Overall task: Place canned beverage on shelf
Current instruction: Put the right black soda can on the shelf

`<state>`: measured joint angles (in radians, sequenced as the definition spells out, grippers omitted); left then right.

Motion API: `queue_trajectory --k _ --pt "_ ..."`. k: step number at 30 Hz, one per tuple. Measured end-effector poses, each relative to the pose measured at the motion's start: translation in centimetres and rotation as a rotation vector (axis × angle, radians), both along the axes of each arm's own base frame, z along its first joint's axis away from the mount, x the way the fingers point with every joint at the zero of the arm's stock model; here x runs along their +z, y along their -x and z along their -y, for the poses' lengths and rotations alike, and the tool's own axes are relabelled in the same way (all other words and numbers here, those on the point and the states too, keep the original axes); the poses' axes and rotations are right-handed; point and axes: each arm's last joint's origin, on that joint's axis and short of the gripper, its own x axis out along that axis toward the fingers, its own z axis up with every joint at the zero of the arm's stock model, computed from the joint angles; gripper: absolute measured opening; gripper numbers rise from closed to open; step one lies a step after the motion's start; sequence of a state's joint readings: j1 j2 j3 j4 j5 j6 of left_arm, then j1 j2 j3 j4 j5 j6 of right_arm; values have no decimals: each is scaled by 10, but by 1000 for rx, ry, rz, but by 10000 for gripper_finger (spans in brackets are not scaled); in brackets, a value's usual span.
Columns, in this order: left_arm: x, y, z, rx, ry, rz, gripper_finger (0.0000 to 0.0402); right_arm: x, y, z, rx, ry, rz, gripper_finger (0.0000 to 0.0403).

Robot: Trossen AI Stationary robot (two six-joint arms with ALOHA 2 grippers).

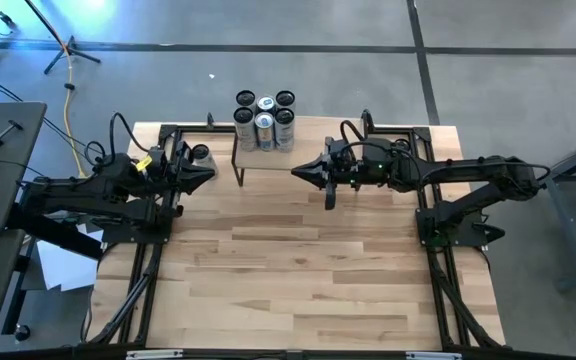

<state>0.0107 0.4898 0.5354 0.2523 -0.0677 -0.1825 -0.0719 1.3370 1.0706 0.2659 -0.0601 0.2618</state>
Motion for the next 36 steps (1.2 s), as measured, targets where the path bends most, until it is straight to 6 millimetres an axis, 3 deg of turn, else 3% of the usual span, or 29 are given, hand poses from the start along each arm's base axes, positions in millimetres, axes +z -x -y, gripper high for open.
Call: queue_trajectory --k 22,28,32,36 --pt "1 0 -2 43 108 18 0 1 0 2 -79 44 5 0" --pt "1 1 -4 107 141 24 0 4 6 17 -148 58 -33 4" --pt "1 1 -4 118 144 24 0 18 17 32 -236 28 -143 44" --pt "1 1 -4 115 143 22 0 36 25 42 -280 41 -253 125"
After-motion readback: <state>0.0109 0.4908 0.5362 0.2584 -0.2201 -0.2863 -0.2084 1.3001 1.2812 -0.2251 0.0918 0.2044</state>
